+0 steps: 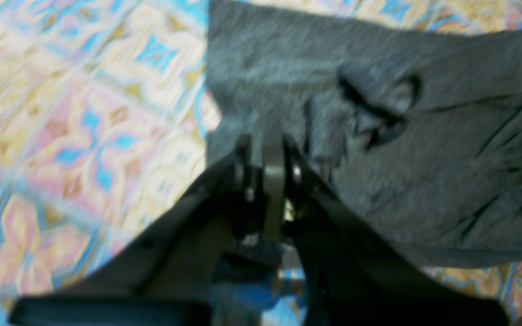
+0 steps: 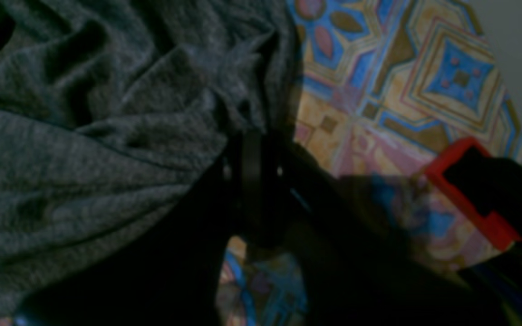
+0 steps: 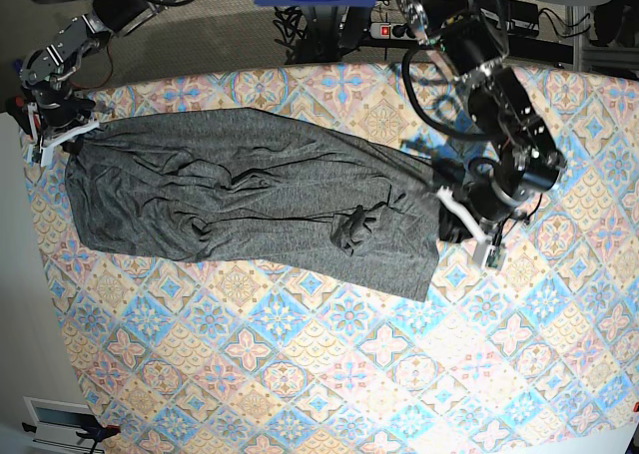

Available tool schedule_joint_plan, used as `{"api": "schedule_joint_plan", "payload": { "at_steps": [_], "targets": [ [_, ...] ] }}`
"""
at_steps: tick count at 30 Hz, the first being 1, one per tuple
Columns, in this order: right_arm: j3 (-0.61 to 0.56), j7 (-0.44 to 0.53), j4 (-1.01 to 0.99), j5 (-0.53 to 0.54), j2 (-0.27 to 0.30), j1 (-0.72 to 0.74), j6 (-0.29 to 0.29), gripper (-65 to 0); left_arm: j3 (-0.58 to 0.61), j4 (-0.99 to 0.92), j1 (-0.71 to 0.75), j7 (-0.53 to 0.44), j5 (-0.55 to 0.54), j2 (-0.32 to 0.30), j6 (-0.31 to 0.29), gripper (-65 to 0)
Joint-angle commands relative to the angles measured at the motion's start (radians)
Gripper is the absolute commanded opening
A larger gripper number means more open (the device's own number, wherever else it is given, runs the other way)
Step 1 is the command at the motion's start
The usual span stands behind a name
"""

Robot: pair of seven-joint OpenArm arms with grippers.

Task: Layout the t-shirt on the table in an organized manner, then fold the t-shirt properly
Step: 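Drag the held shirt end with the left gripper along the table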

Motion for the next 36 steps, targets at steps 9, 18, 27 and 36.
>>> {"api": "schedule_joint_plan", "payload": {
  "at_steps": [9,18,27,36],
  "targets": [
    [0.003,0.017,0.010,0.010,0.021,0.008,0.001,-65.0,-0.002,-0.175,-0.043,-0.170,-0.023,-0.007,0.001,-61.4],
    [0.003,0.016,0.009,0.010,0.021,0.069,0.001,-65.0,-0.027,-0.180,-0.098,-0.220,-0.023,-0.024,0.001,-61.4],
    [0.003,0.016,0.001,0.009,0.021,0.121,0.001,-65.0,-0.128,-0.316,-0.163,-0.219,-0.017,-0.030,0.001,-61.4],
    [0.006,0.017,-0.091,0.007,0.022,0.121,0.001,-65.0,-0.129,-0.330,-0.138,-0.225,-0.021,-0.031,0.001,-61.4]
  ]
}}
